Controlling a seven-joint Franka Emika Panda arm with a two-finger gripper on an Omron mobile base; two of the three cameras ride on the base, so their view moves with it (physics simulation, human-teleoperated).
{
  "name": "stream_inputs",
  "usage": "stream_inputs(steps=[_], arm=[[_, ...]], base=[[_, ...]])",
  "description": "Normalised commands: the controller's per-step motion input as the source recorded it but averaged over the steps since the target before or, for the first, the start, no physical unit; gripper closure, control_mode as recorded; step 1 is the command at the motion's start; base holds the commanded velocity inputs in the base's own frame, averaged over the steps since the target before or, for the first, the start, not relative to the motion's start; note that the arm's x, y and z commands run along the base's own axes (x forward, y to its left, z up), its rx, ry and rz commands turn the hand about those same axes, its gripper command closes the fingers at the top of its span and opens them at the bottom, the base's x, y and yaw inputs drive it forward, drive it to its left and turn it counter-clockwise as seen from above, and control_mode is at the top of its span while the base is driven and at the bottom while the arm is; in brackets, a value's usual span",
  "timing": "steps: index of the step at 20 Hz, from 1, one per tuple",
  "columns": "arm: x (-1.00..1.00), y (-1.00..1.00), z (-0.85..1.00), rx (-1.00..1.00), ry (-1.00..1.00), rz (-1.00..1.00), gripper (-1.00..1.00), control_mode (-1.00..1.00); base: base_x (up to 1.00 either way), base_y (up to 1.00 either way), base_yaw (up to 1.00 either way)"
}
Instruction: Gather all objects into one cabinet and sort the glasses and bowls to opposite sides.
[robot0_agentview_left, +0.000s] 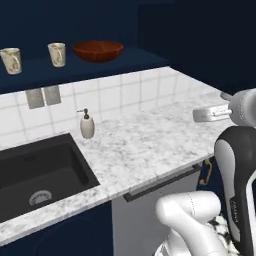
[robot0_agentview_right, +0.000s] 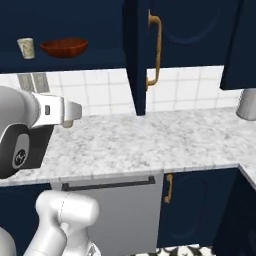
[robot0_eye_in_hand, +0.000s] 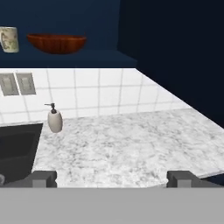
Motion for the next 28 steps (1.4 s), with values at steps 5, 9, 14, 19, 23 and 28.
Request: stream_inputs(steps=[5, 9, 14, 19, 23, 28], arm=[[0.0, 0.0, 0.0, 0.0, 0.0, 0.0, -1.0, 1.0], [0.0, 0.0, 0.0, 0.0, 0.0, 0.0, -1.0, 1.0], [0.0, 0.0, 0.0, 0.0, 0.0, 0.0, -1.0, 1.0], [0.0, 0.0, 0.0, 0.0, 0.0, 0.0, -1.0, 1.0], [0.0, 0.0, 0.0, 0.0, 0.0, 0.0, -1.0, 1.0], [0.0, 0.0, 0.0, 0.0, 0.0, 0.0, -1.0, 1.0]], base=[[-0.88, 0.11, -0.52], [-0.92, 0.36, -0.49], [-0.6, 0.15, -0.68], [-0.22, 0.14, -0.69], [0.31, 0.11, -0.49], [0.64, 0.29, -0.39]])
